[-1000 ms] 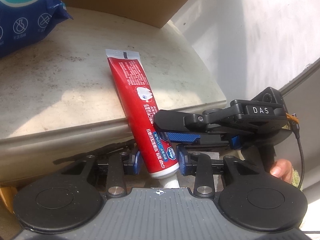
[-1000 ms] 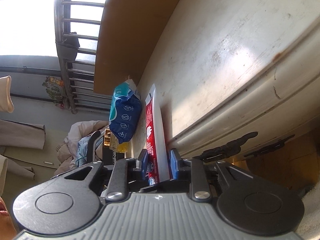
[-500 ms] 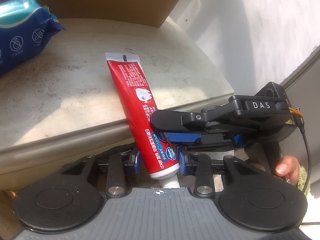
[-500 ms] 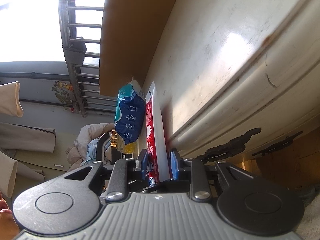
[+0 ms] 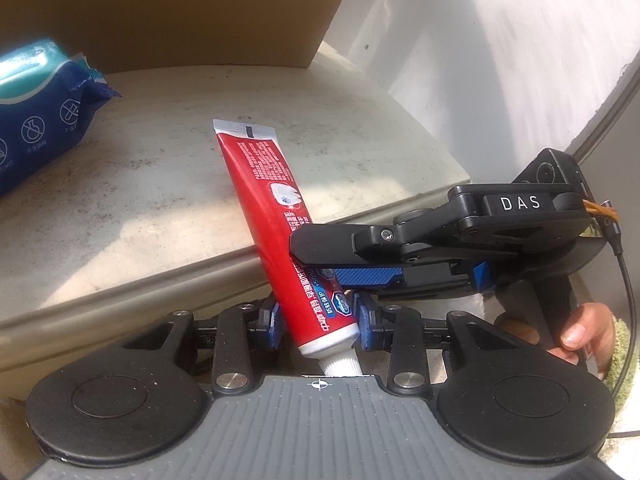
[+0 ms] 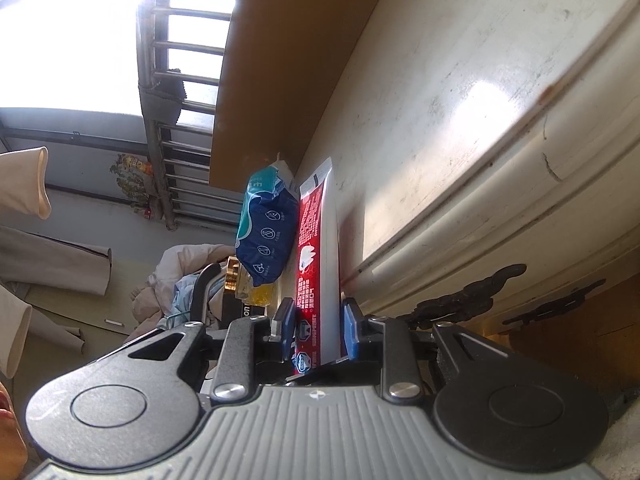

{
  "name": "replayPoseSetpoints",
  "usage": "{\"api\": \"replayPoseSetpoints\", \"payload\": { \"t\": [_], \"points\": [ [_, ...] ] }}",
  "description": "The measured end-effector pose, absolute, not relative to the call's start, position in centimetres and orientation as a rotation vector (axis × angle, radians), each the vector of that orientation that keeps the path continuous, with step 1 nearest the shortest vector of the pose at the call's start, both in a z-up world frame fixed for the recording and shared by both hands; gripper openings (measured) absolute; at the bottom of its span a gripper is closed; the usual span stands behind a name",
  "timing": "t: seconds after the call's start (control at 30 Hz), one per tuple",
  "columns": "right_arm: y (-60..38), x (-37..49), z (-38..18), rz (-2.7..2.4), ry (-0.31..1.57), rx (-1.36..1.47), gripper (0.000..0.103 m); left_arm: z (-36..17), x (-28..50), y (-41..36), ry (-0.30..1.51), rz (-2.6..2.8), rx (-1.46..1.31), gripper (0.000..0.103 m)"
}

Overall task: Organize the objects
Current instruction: 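Carry the held toothpaste tube with the right gripper over the cardboard box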

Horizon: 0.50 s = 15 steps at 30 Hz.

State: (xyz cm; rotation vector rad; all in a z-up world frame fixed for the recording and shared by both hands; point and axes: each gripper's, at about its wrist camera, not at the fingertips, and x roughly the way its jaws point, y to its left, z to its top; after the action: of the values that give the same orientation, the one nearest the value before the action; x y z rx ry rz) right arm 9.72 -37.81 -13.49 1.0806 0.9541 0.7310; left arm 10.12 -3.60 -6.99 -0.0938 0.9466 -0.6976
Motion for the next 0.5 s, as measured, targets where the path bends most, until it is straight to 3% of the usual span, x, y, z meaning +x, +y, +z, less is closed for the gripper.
{"api": "replayPoseSetpoints", "payload": {
  "t": [0.5],
  "points": [
    [-38.0, 11.5, -7.6, 0.752, 0.815, 0.989, 0.028, -2.2, 11.5, -3.9, 0.801, -0.733, -0.059, 0.034]
  ]
}}
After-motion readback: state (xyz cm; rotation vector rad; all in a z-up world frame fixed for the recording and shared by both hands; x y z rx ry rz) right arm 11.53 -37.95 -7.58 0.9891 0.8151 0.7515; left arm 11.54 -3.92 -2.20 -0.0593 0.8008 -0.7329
